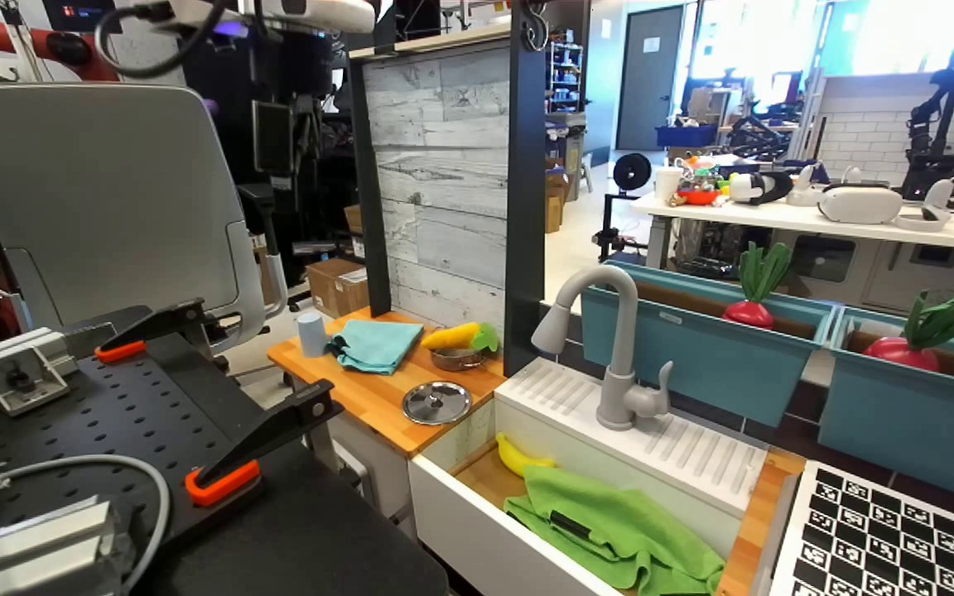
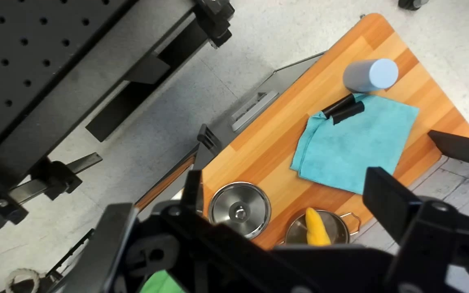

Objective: Move the blue cloth

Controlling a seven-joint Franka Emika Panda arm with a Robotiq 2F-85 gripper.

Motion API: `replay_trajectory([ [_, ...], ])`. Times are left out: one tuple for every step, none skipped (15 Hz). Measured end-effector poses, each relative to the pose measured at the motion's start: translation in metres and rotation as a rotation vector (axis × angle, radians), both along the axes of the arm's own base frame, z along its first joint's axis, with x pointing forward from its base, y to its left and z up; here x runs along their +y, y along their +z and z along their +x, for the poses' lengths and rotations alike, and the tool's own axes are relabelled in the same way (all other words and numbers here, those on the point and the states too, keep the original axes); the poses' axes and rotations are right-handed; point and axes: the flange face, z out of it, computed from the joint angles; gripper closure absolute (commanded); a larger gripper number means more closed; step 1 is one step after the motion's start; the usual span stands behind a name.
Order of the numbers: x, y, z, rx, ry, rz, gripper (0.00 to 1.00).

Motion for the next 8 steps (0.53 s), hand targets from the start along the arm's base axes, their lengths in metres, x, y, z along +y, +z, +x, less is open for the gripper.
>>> replay_trajectory([
  [0.007, -0.012, 0.006, -0.002, -0.006, -0.001, 0.0],
  [0.014, -0.023, 0.013, -0.004, -0.009, -0.002, 0.0],
  [0.021, -0.033, 0.02, -0.007, -0.02, -0.003, 0.0],
  [0.029, -0.044, 0.028, -0.01, -0.032, -0.004, 0.0],
  [0.037, -0.055, 0.034, -0.014, -0.04, -0.006, 0.0],
  [0.045, -0.066, 0.04, -0.016, -0.045, -0.009, 0.0],
  [0.054, -0.076, 0.045, -0.012, -0.047, -0.013, 0.0],
  [0.062, -0.087, 0.051, -0.008, -0.051, -0.016, 0.0],
])
